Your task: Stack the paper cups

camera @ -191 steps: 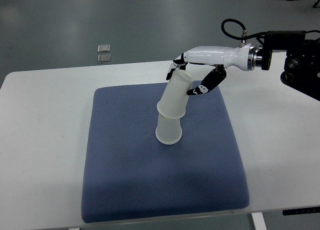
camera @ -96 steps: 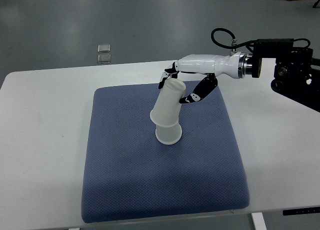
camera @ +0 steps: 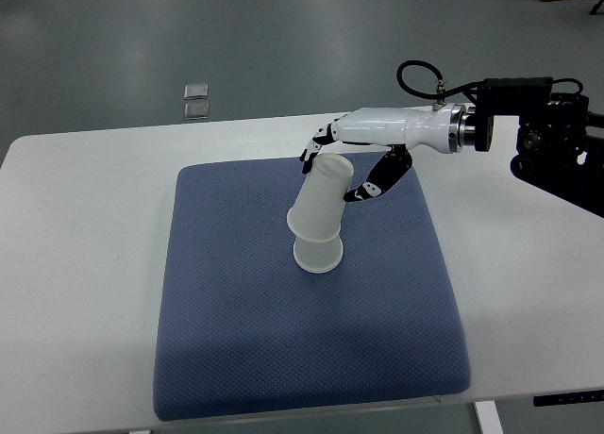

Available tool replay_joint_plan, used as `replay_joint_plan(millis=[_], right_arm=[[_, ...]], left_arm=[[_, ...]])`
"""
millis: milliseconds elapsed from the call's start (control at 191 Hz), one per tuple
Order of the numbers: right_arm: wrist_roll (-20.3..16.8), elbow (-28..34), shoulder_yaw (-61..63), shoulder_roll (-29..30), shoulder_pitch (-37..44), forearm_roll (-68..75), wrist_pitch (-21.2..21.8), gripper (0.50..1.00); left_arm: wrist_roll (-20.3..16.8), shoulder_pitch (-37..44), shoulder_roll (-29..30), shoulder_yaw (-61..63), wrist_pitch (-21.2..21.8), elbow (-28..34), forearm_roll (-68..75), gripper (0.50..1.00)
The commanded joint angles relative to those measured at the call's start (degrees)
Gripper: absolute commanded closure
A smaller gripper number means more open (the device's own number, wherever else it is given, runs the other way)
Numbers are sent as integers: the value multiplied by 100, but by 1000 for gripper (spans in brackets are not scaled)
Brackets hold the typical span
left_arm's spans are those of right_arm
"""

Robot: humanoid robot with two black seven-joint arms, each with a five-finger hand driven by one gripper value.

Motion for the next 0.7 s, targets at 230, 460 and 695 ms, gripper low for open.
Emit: replay_joint_plan(millis=[230,460,695], right_arm=[[3,-1,0,-63,8,-22,47,605],[-6,-71,105,-90,-1,74,12,605],[-199,-519,589,-2,-247,1015,3,607]], left_arm=[[8,0,0,0,0,0,-1,500],[-1,0,0,0,0,0,-1,500],[8,0,0,0,0,0,-1,500]])
